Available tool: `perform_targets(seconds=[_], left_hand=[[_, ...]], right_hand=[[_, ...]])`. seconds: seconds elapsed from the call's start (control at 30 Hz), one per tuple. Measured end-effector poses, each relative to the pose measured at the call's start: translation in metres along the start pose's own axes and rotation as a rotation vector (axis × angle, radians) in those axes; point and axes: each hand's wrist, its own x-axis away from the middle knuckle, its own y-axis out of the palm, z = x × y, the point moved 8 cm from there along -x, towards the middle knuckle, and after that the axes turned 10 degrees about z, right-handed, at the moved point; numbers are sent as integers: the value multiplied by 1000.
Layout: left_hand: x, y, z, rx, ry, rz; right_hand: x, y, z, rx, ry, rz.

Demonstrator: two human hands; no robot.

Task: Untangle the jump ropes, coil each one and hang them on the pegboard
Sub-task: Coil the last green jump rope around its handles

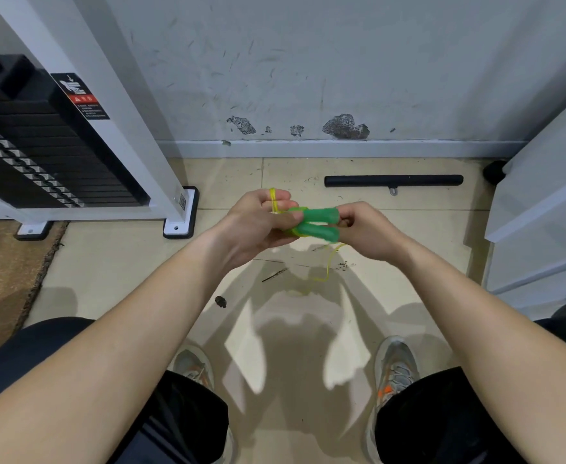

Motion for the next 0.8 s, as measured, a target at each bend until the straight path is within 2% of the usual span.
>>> perform_targets(seconds=[0.13,0.23,0.33,0.47,0.57,0.7,0.8], left_hand=[[4,9,8,-381,212,-77],[1,9,13,-702,385,-12],[-2,6,15,-803,493,100],[-5,-5,20,-690,544,306],[-10,-15,6,-380,385,366],[-11,-22,-15,-49,152,400],[-11,-22,-22,48,59,414]], right_hand=[[0,-1,-3,-66,29,-126],[5,0,-12,-78,63,-124],[7,2,-20,-58,93,-60],[18,7,-33,-20,77,182],[32,13,-39,-43,19,364],[39,15,-47,-100,-64,431],[42,21,-52,0,-132,413]])
